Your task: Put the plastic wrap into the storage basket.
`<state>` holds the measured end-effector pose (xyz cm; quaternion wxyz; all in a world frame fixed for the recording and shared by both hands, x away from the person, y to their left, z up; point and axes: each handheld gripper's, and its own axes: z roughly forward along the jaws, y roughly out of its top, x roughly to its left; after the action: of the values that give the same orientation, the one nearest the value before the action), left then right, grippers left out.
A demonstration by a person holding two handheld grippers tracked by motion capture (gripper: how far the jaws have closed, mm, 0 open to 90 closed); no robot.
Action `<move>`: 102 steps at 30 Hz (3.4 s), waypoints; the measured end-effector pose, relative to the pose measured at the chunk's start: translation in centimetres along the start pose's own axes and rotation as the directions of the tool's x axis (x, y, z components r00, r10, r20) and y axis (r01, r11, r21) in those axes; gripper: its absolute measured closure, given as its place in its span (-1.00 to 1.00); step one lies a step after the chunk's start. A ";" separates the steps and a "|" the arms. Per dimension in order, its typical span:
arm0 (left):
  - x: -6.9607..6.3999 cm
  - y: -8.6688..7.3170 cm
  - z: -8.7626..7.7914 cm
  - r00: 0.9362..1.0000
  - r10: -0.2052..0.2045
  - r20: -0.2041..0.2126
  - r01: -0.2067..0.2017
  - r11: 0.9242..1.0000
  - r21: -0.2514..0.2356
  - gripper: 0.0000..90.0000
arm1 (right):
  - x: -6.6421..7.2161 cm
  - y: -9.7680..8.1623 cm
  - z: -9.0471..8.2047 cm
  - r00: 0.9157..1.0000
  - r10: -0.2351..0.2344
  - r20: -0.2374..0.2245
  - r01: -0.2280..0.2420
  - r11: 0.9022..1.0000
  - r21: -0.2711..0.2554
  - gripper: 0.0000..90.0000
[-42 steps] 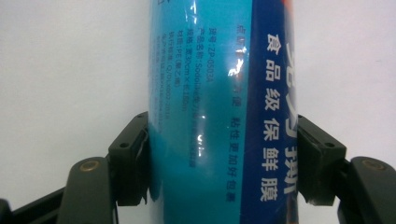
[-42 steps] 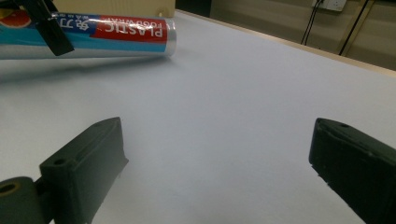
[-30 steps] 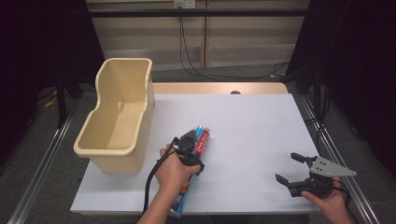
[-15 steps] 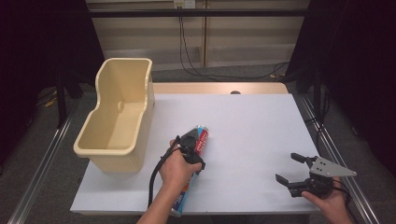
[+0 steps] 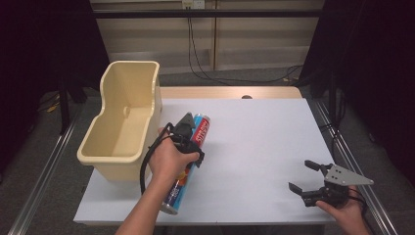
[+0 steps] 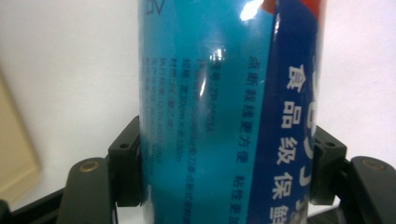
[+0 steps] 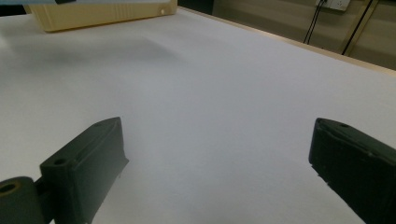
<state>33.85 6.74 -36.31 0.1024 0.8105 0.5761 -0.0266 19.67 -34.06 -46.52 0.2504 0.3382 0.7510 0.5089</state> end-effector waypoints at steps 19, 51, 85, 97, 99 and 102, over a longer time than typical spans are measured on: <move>4.4 0.4 -9.0 0.999 -0.044 0.012 0.045 0.996 -0.083 -0.29 | 0.0 0.1 0.0 1.000 0.013 0.005 -0.013 1.000 -0.014 -0.98; 14.4 -1.0 -11.3 0.982 -0.179 -0.055 0.171 0.978 -0.120 -0.29 | 0.2 0.0 0.2 1.000 0.019 -0.005 -0.019 1.000 -0.015 -0.99; 16.5 0.2 -9.1 0.955 -0.296 -0.024 0.293 0.951 -0.097 -0.30 | 0.3 -0.1 0.3 1.000 0.009 -0.013 -0.009 1.000 -0.004 -0.99; 15.4 0.5 -13.0 0.962 -0.273 -0.015 0.268 0.952 -0.147 -0.27 | 0.3 -0.1 0.5 1.000 0.000 -0.011 0.001 1.000 0.005 -0.99; 15.0 0.5 -13.0 0.963 -0.270 -0.013 0.266 0.955 -0.133 -0.29 | 0.3 -0.1 0.6 1.000 -0.002 -0.013 0.002 1.000 0.005 -0.99; 14.0 0.4 -13.0 0.972 -0.235 0.018 0.235 0.962 -0.140 -0.40 | 0.3 -0.1 0.5 1.000 0.000 -0.012 0.000 1.000 0.005 -0.99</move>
<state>37.90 22.15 -25.83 0.1559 0.7270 0.6687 0.0016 19.83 -33.51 -46.77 0.2451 0.3359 0.7538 0.5088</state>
